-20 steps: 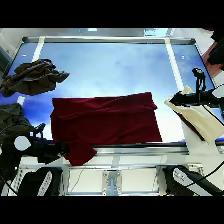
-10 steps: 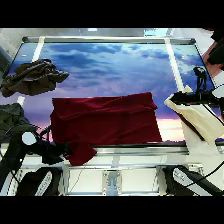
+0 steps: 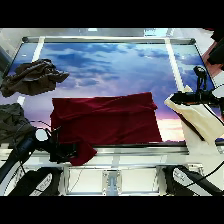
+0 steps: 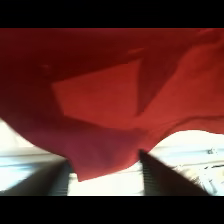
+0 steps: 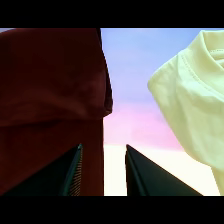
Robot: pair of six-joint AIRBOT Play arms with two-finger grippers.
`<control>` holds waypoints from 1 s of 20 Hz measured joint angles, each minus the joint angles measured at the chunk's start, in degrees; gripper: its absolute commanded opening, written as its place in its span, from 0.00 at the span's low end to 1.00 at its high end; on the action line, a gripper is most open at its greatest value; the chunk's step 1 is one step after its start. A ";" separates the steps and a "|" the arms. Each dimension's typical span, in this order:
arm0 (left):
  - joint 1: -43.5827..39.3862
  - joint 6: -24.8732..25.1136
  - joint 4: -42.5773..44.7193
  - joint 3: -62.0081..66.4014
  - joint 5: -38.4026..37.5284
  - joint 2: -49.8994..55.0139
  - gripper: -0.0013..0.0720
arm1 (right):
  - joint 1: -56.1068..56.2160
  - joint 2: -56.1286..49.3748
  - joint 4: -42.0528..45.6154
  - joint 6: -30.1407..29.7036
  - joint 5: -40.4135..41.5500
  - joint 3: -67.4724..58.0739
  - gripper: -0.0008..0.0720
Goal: Fold the shirts.
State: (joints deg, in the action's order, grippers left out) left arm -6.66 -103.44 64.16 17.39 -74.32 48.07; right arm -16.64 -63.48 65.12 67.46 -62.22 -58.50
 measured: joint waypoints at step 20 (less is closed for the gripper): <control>-2.23 0.22 -4.07 0.11 13.09 0.94 0.03 | -0.07 -4.42 4.07 11.37 -16.65 22.58 0.69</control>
State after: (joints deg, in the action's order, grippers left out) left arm -8.88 -103.22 60.10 17.50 -61.23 49.01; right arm -16.71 -67.90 69.19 78.83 -78.87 -35.92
